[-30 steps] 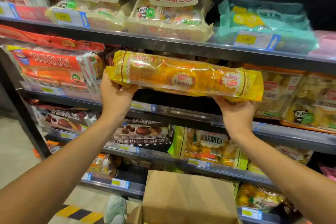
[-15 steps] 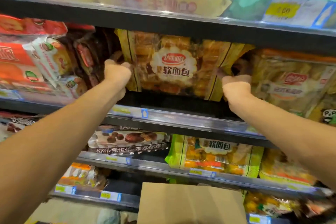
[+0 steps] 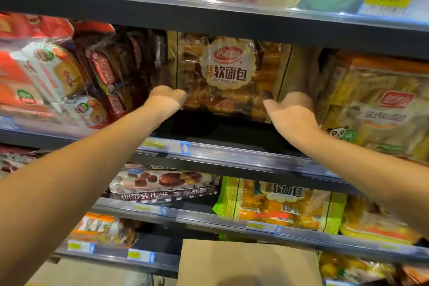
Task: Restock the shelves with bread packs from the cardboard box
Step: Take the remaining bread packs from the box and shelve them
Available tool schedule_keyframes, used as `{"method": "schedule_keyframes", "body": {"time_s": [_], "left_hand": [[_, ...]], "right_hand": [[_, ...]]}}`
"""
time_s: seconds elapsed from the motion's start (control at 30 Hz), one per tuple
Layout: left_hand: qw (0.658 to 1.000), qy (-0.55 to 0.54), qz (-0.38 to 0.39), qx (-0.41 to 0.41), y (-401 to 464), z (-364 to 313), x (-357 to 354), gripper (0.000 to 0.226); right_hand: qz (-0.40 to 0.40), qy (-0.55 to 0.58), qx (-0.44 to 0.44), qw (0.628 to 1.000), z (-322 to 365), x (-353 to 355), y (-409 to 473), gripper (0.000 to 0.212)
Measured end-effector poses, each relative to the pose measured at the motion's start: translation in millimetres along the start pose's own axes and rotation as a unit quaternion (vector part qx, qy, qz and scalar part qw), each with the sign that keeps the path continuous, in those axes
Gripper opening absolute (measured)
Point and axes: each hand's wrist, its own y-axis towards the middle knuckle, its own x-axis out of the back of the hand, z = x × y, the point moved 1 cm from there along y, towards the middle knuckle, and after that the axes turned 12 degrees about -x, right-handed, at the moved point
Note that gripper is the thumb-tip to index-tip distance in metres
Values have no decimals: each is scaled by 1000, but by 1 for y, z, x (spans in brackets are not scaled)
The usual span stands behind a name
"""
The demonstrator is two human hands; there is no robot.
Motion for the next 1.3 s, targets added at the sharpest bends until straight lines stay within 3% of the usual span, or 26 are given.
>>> {"method": "schedule_keyframes", "body": {"time_s": [0.07,0.13,0.23,0.3,0.4,0.47,0.57,0.7,0.87,0.97,1.03,1.1,1.3], "left_hand": [[997,56,29,-40,1,6,2,47],[985,143,34,-93,-6,5,6,45],[934,298,68,-184,-18,-2,7,39],[892,378,144,-200,-18,-4,2,40],[851,424,236,-200,-8,-1,-8,54],[847,427,252,-191,2,0,-13,57],[850,435,248,-164,10,3,-20,54],[852,435,223,-187,7,3,-23,54],[820,471,247,-212,0,4,-29,60],[825,466,250,-198,1,0,-29,62],[825,471,201,-239,5,3,-29,60],[820,467,146,-298,15,9,-31,61],[842,435,246,-202,24,3,-34,75]], "right_hand": [[22,-106,156,982,-7,0,-4,40],[29,-158,239,958,-7,1,-1,44],[-14,-168,260,951,-7,-12,24,55],[-46,-183,285,940,-6,-15,36,62],[-5,-177,244,953,4,-14,54,68],[-6,-170,239,956,7,-17,56,67],[-70,-138,299,942,-1,-21,49,54],[1,-175,332,927,-17,-23,48,28],[37,-243,313,917,-15,-28,65,37],[21,-252,297,921,-5,-20,64,41],[-35,-214,319,922,-1,-15,58,41],[-34,-196,316,928,-4,-13,59,44],[48,-249,267,930,-5,-17,63,68]]}}
